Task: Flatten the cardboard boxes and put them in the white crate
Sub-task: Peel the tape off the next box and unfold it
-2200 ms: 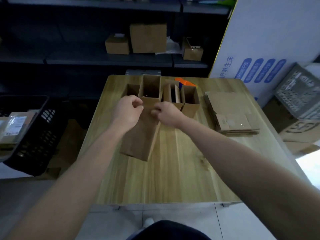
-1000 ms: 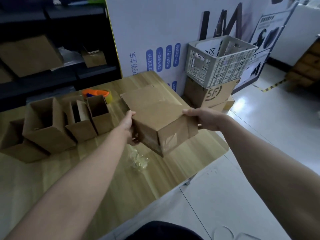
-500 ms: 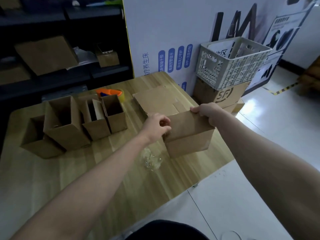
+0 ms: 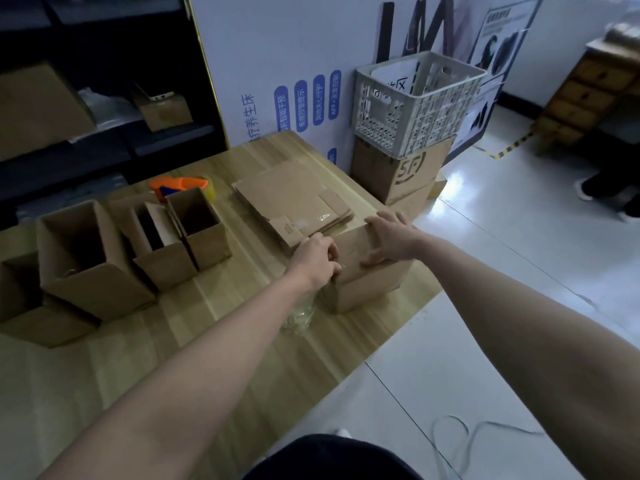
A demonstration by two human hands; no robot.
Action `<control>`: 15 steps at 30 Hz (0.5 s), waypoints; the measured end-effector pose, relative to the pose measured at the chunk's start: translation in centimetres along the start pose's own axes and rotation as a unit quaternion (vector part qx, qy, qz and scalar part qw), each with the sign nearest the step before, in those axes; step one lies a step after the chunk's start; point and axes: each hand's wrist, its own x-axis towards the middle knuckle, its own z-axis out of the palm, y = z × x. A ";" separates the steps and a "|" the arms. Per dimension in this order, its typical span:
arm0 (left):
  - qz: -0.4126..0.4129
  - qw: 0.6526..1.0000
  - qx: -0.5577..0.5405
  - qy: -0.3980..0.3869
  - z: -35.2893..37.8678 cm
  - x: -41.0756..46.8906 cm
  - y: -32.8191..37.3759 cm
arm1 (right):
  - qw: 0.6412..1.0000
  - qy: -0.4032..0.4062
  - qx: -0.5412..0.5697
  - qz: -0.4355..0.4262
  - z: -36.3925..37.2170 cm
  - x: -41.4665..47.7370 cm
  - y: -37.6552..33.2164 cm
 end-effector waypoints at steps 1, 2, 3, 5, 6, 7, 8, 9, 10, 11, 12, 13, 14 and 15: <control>-0.001 1.000 0.000 -0.008 0.1 0.2 0.2 | 0.998 -0.035 -0.038 -0.021 0.2 -0.1 0.4; 0.000 1.000 -0.001 -0.016 0.3 0.4 0.4 | 0.996 -0.048 -0.065 -0.031 0.3 -0.2 1.0; 0.004 1.000 -0.001 -0.023 0.5 0.5 0.7 | 0.995 -0.048 -0.084 -0.038 0.4 -0.3 1.5; 0.014 1.000 0.013 -0.022 1.0 0.9 1.2 | 0.993 -0.032 -0.097 -0.054 0.6 -0.5 2.1; 0.016 0.999 0.027 -0.013 1.2 1.2 1.4 | 0.993 -0.023 -0.095 -0.063 0.7 -0.7 2.3; 0.014 0.999 0.039 -0.001 1.4 1.5 1.6 | 0.993 -0.016 -0.091 -0.068 0.8 -0.8 2.4; 0.011 0.999 0.046 0.007 1.6 1.8 1.8 | 0.994 -0.014 -0.087 -0.070 0.8 -0.9 2.5; 0.010 0.999 0.053 0.011 1.7 2.0 2.0 | 0.994 -0.016 -0.082 -0.069 0.9 -1.0 2.4; 0.014 0.998 0.064 0.011 1.8 2.2 2.2 | 0.995 -0.020 -0.076 -0.068 0.9 -1.0 2.4; 0.023 0.997 0.079 0.007 1.8 2.3 2.2 | 0.995 -0.024 -0.071 -0.067 0.9 -1.0 2.4; 0.038 0.995 0.093 -0.001 1.9 2.4 2.2 | 0.995 -0.028 -0.069 -0.066 0.8 -0.9 2.3; 0.056 0.993 0.107 -0.014 1.9 2.3 2.2 | 0.995 -0.031 -0.068 -0.065 0.7 -0.8 2.3; 0.074 0.991 0.112 -0.027 1.9 2.1 2.1 | 0.995 -0.034 -0.063 -0.064 0.6 -0.7 2.3; 0.084 0.990 0.104 -0.038 1.9 2.0 1.9 | 0.996 -0.037 -0.057 -0.062 0.5 -0.5 2.3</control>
